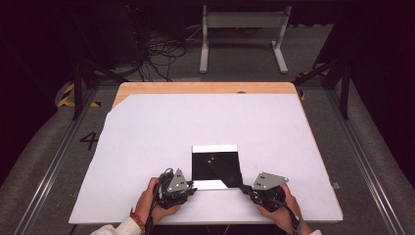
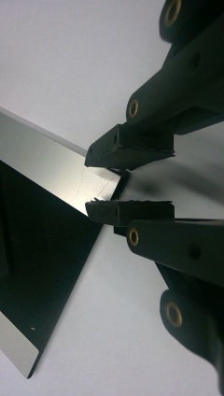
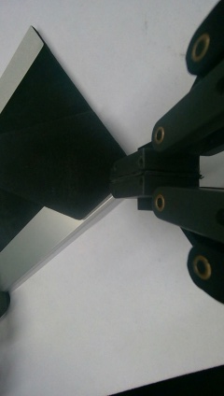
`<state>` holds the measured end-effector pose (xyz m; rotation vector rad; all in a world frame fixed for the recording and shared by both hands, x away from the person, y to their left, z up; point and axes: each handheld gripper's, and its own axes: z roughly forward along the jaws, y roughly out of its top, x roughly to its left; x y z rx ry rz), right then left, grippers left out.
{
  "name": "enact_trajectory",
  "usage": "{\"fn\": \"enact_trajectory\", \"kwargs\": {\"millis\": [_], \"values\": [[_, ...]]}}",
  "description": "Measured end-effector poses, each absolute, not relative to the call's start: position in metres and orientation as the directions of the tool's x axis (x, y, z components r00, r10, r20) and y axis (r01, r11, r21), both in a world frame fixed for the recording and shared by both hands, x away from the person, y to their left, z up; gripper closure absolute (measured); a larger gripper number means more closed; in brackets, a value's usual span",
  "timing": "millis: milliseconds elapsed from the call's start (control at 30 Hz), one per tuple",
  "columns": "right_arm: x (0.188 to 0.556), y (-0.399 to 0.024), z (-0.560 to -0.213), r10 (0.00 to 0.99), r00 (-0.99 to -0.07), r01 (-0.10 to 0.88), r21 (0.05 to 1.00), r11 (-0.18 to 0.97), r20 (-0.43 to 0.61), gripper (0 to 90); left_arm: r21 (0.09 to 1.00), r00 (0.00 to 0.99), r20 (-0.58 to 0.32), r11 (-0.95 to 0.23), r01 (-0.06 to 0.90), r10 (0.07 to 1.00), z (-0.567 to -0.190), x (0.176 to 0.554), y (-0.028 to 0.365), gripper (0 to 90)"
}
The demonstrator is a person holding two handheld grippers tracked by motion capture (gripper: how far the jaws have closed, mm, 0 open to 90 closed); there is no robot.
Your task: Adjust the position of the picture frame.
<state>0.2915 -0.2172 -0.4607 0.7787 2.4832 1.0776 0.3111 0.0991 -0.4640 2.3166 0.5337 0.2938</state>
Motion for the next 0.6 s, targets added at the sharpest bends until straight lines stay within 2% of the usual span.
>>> {"fn": "enact_trajectory", "kwargs": {"millis": [600], "values": [[0.2969,-0.2189,-0.46,0.606,-0.793,0.368,0.744,0.558,-0.062,90.0,0.717,0.887,0.05,-0.635,0.287,0.458,-0.4649,0.3142,0.0995,74.7]]}}
